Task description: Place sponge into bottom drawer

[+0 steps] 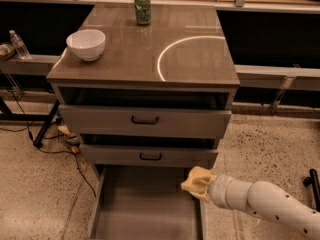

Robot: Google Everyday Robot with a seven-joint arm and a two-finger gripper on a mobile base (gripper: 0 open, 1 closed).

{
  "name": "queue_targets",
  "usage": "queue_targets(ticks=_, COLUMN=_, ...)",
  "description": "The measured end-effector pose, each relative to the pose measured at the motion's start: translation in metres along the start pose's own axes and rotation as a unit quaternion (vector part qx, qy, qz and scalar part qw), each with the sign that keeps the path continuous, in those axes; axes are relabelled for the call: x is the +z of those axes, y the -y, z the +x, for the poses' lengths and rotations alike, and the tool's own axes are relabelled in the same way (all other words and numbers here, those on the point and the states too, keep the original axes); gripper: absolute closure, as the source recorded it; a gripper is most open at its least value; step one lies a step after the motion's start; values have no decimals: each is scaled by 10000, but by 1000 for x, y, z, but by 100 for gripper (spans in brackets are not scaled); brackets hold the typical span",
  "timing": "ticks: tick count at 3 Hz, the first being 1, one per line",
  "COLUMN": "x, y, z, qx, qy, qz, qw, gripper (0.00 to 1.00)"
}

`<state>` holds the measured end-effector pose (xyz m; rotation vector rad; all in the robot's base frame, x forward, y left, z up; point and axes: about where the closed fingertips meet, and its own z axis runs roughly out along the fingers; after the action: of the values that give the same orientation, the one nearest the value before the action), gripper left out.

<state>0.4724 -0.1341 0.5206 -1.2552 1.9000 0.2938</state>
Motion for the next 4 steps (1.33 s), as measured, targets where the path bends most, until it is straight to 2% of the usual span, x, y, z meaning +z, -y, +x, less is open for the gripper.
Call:
queue_targets(ticks=1, x=24, y=8, z=84, qx=356, qy=-320, qz=-152, qw=9987, gripper=100)
queue_targets(ticks=2, x=45, y=0, z=133, qx=659, qy=-389, qz=-383, qw=9963, gripper=100)
queue_targets(ticks=3, x=74, y=-19, z=167, qx=917, qy=-257, qz=-659, qw=9933, gripper=100)
queue_targets(ticks=4, x=118, y=-52, z=192, qx=1240, qy=38, qz=-1018, qw=9870, gripper=100)
